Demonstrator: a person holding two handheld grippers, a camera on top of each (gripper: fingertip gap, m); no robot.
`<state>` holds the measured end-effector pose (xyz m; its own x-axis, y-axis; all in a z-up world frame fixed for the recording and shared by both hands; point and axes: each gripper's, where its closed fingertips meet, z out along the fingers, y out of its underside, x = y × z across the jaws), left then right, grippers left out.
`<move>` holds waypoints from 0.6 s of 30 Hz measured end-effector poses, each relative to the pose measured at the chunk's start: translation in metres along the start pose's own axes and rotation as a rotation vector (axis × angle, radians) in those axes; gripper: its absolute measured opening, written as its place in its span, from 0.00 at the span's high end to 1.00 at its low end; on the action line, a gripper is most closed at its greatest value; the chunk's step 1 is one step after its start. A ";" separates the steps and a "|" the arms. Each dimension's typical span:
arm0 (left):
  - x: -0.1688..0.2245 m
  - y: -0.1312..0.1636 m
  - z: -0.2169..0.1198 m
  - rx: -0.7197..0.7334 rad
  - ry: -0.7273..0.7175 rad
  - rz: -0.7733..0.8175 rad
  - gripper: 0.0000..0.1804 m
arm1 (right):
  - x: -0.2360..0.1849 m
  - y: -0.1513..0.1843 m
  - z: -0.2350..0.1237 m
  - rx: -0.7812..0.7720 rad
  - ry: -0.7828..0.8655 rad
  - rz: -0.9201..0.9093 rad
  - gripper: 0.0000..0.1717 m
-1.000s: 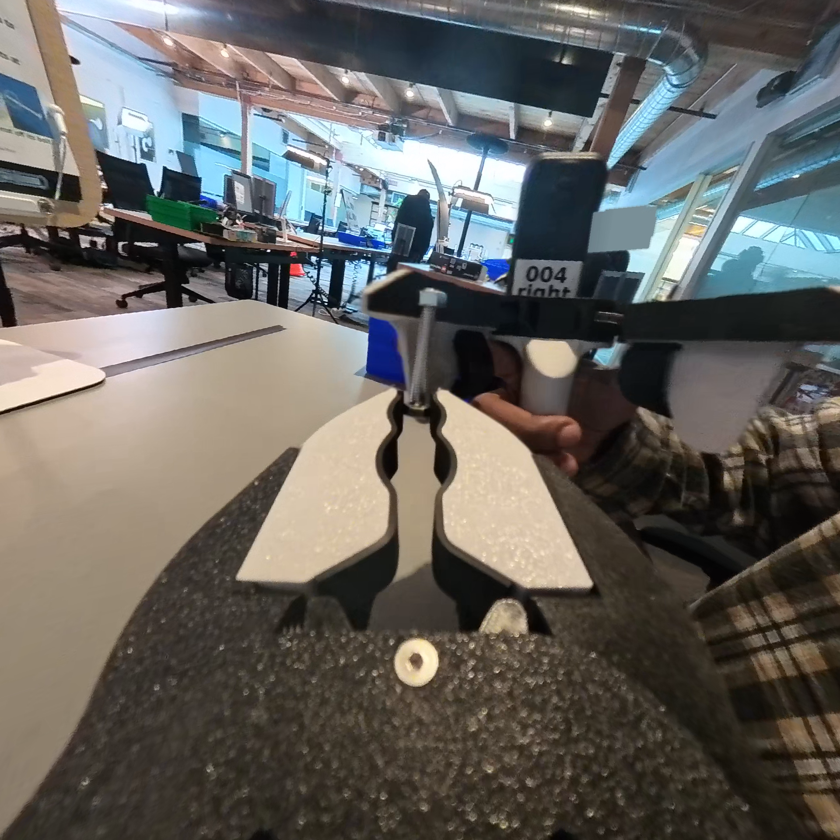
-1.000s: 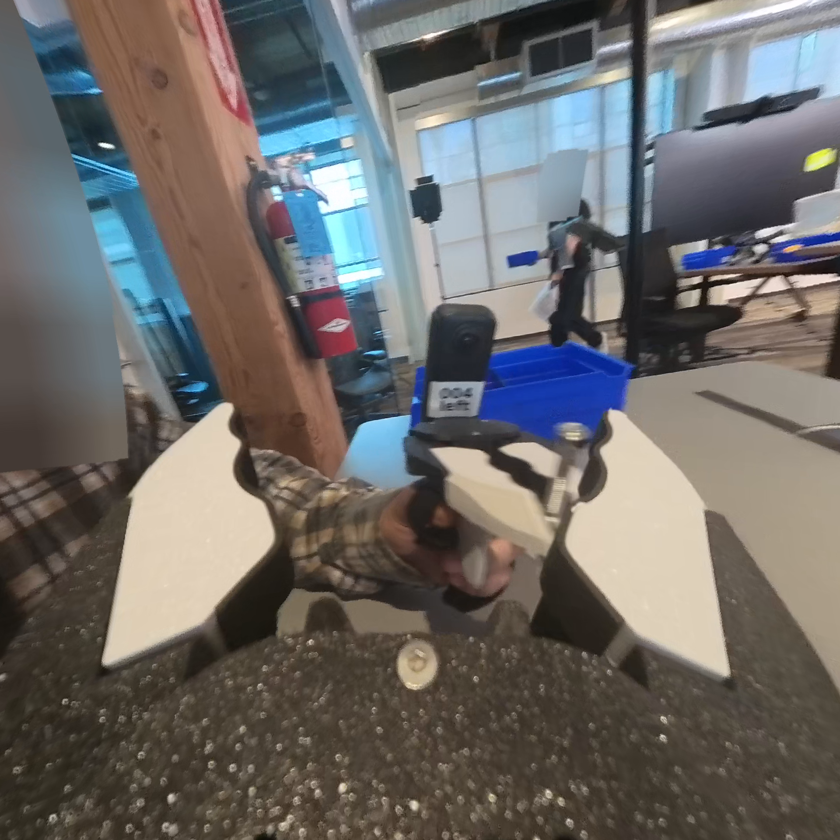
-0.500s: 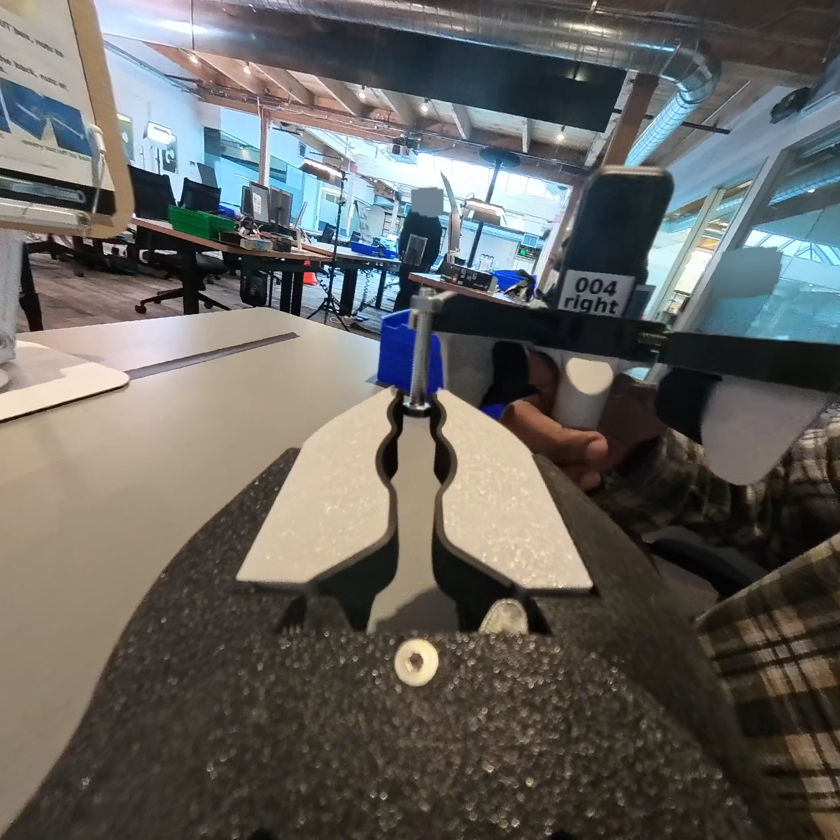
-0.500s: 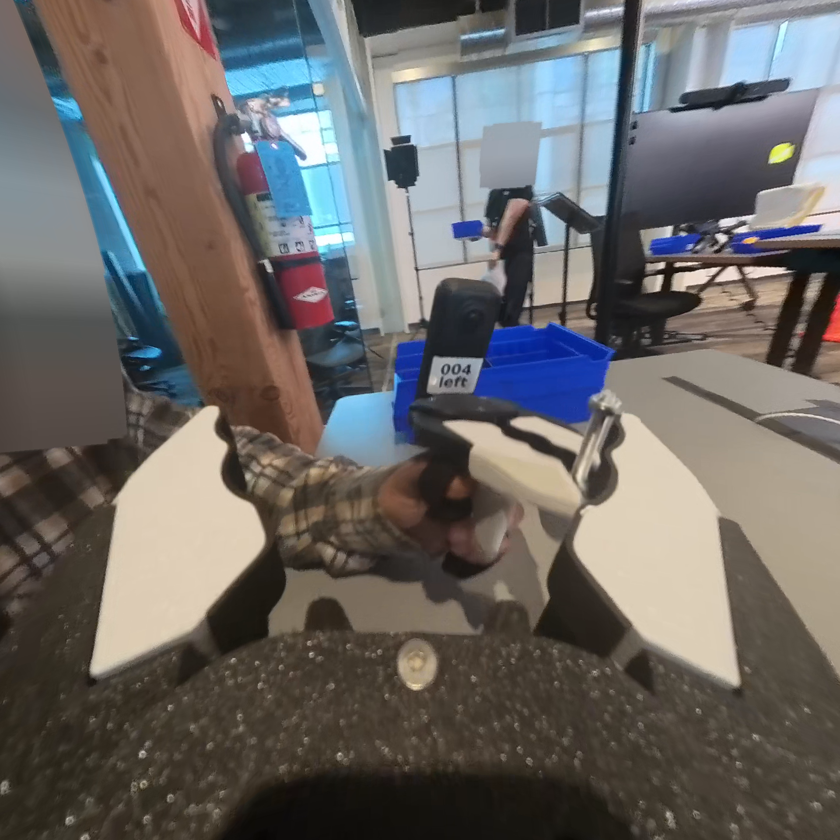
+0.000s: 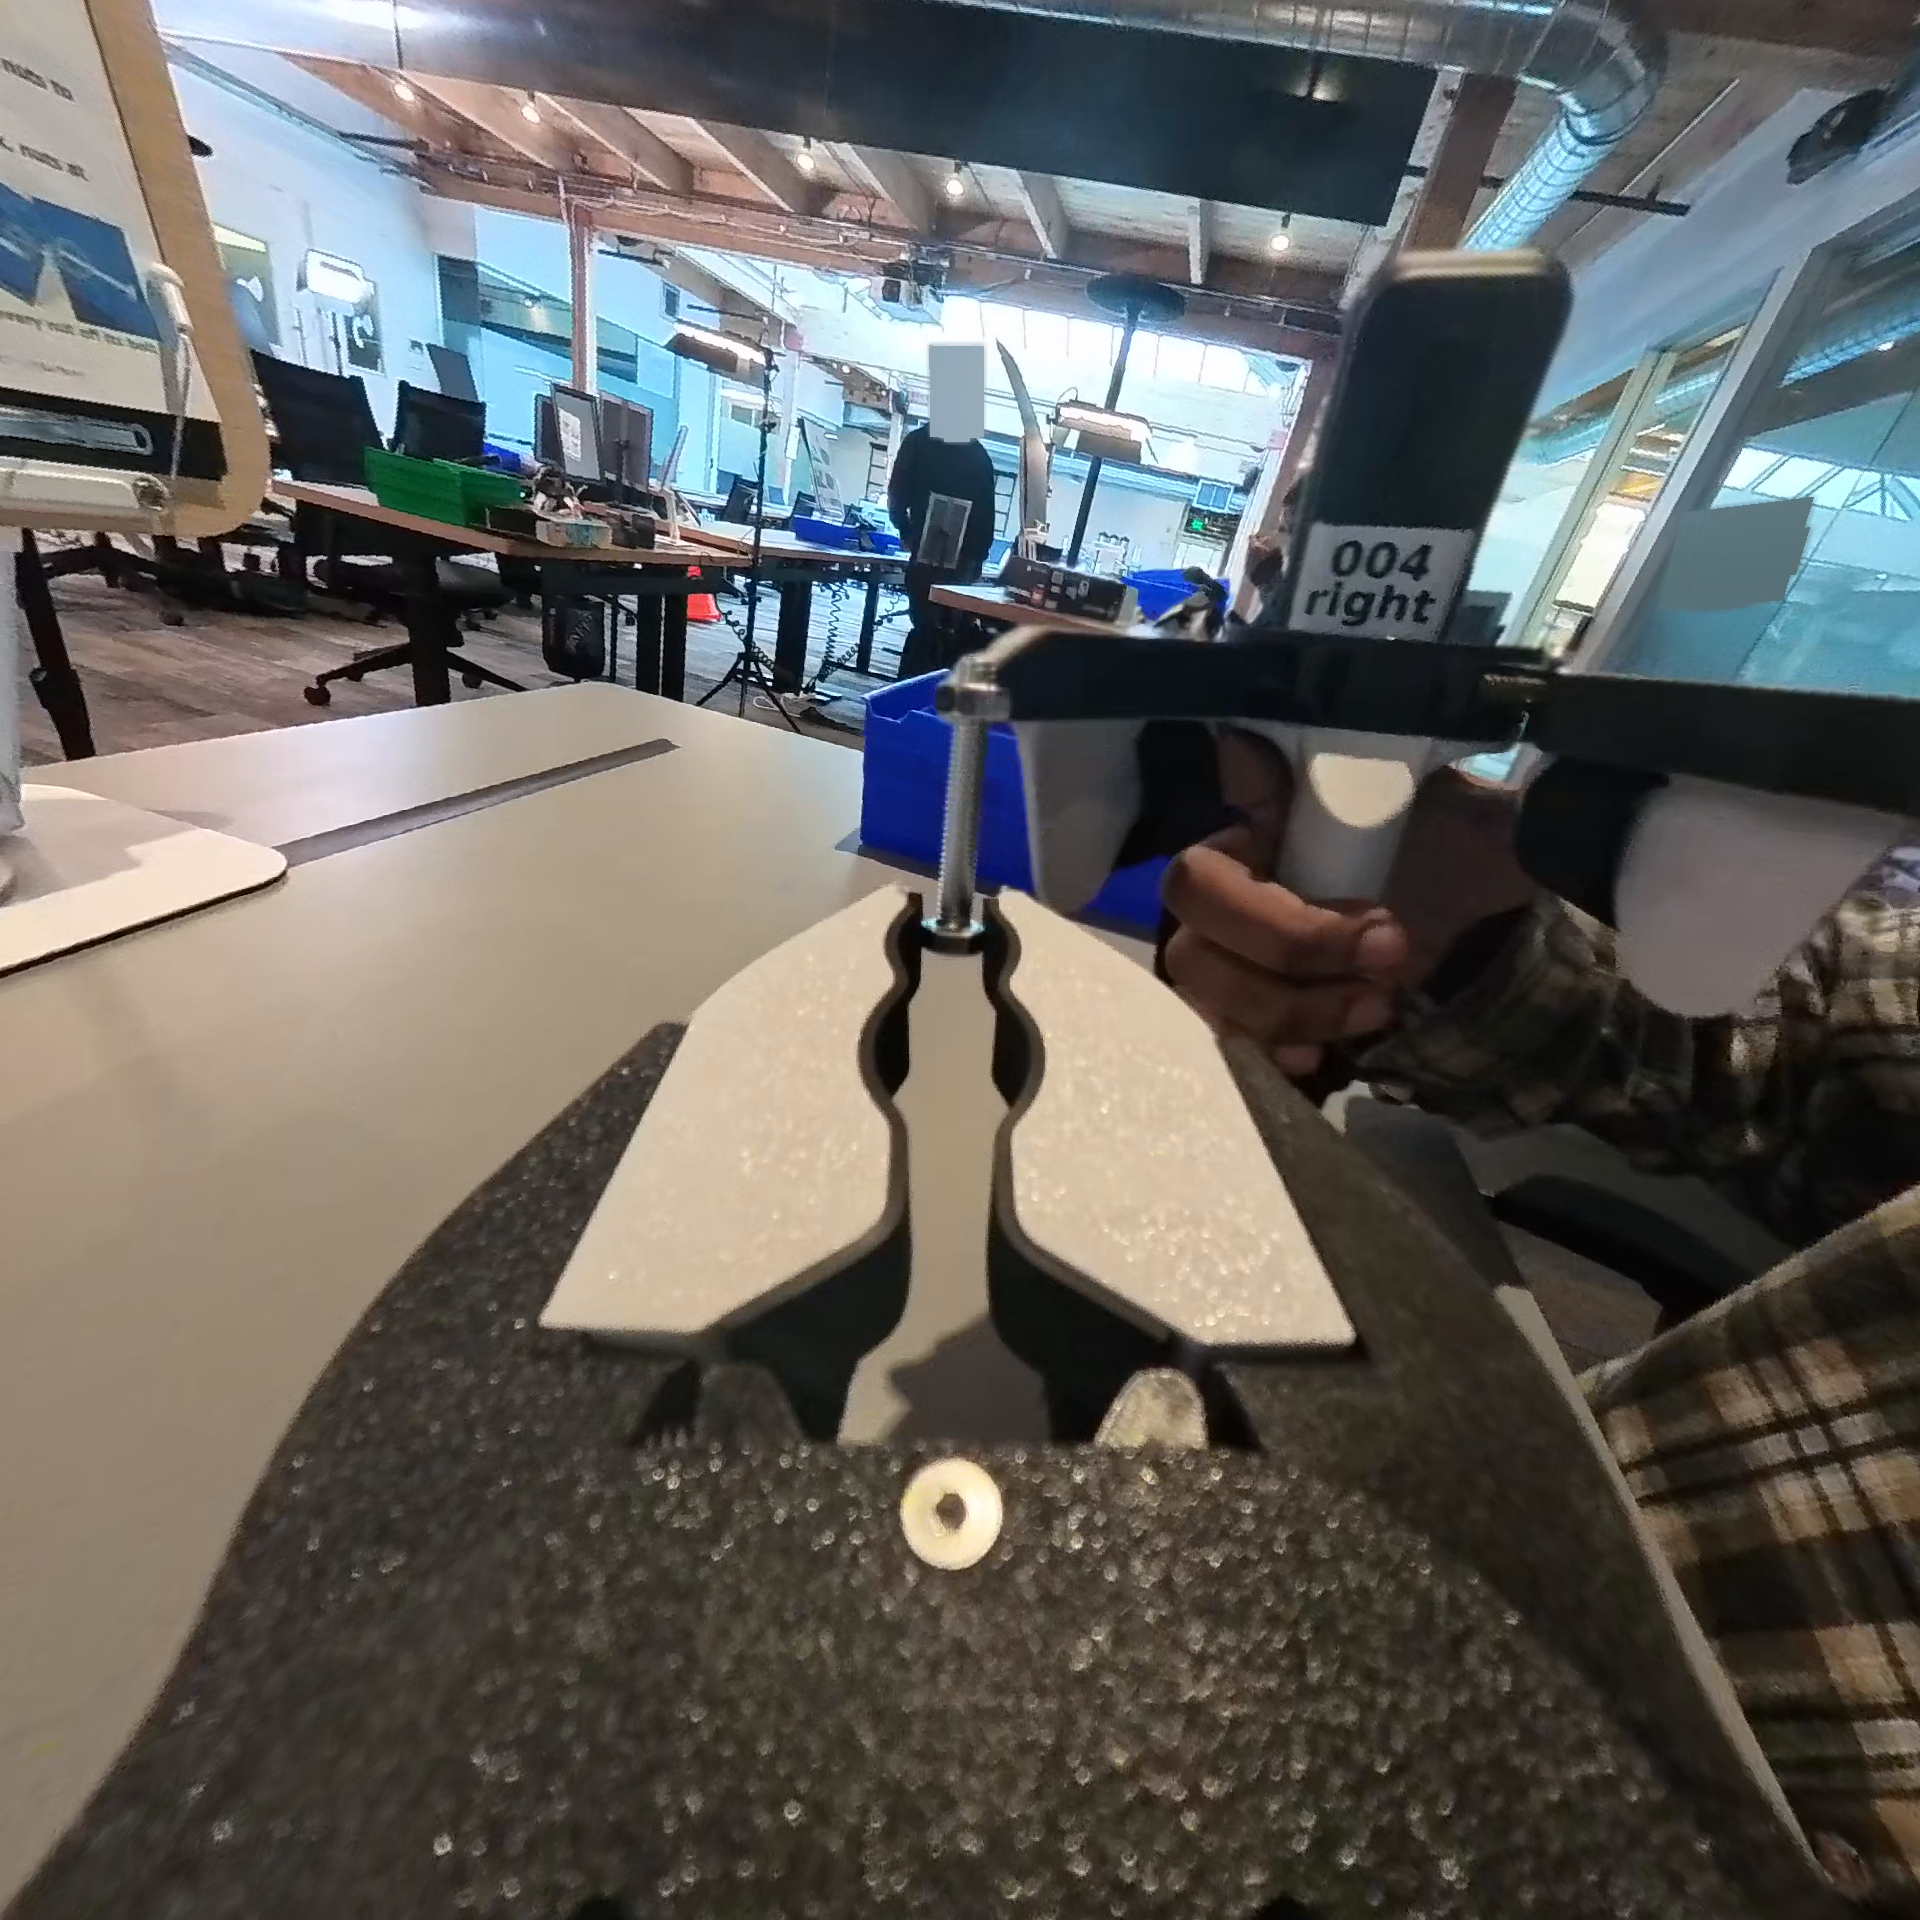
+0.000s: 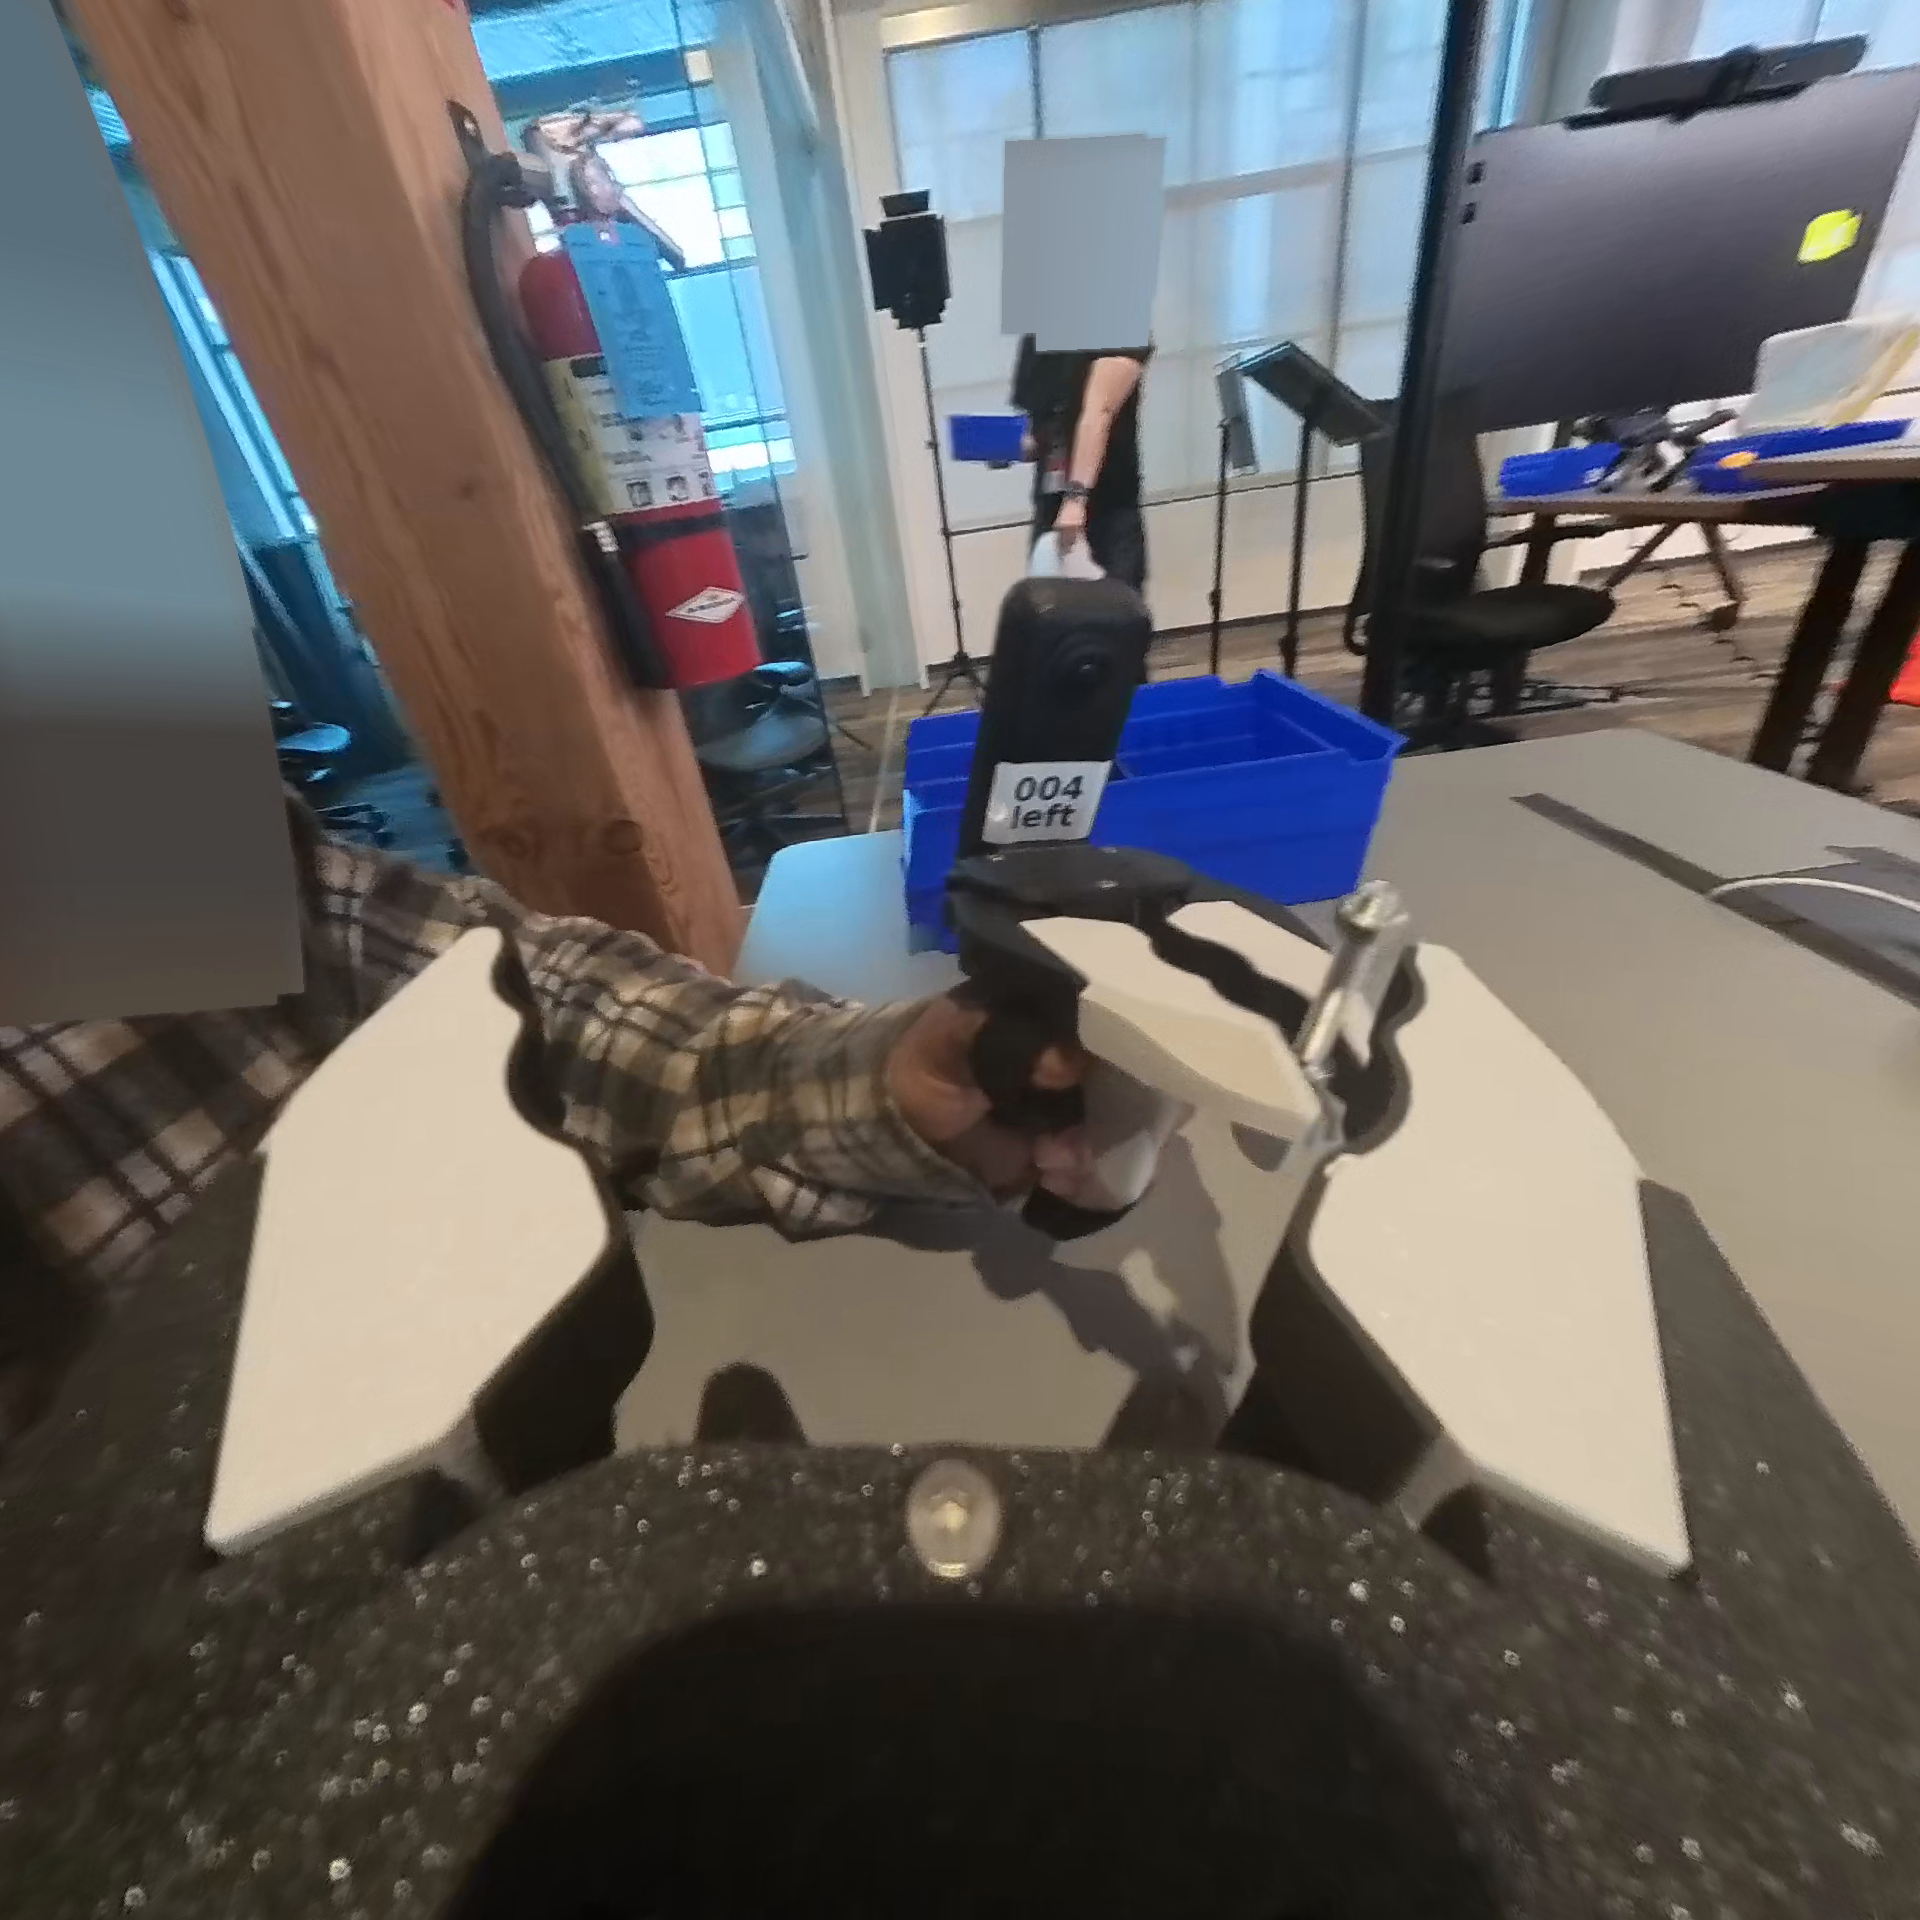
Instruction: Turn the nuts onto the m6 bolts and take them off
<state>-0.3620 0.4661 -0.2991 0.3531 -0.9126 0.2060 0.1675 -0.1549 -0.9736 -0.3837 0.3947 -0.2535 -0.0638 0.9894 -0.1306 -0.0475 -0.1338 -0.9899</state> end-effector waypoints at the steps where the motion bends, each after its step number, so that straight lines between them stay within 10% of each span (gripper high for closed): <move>1: 0.001 0.001 0.001 -0.003 0.007 0.001 0.94 | 0.003 -0.002 0.001 0.000 0.004 0.001 0.15; 18: 0.007 0.006 0.005 -0.041 0.001 0.049 0.94 | 0.009 0.004 0.017 -0.064 -0.031 -0.013 0.16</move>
<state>-0.3543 0.4608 -0.3027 0.3587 -0.9199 0.1582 0.1124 -0.1257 -0.9857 -0.4011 0.4021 -0.2578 -0.0945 0.9886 -0.1169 0.0156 -0.1159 -0.9931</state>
